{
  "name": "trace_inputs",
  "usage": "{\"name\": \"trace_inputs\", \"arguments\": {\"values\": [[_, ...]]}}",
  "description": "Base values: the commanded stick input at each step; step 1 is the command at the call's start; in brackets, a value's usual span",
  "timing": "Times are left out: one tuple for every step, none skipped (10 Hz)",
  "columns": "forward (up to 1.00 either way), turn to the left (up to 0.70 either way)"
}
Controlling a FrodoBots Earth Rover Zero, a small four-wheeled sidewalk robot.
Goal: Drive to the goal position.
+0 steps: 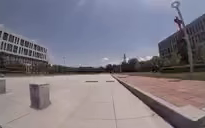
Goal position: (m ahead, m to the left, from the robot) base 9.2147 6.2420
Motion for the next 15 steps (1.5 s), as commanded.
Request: {"name": "trace_inputs", "arguments": {"values": [[0.5, 0.0], [0.5, 0.0], [0.5, 0.0], [0.5, 0.0], [0.5, 0.0], [0.5, 0.0], [0.5, 0.0], [0.5, 0.0], [0.5, 0.0], [0.5, 0.0], [0.5, 0.0], [0.5, 0.0], [0.5, 0.0], [0.5, 0.0], [0.5, 0.0]]}}
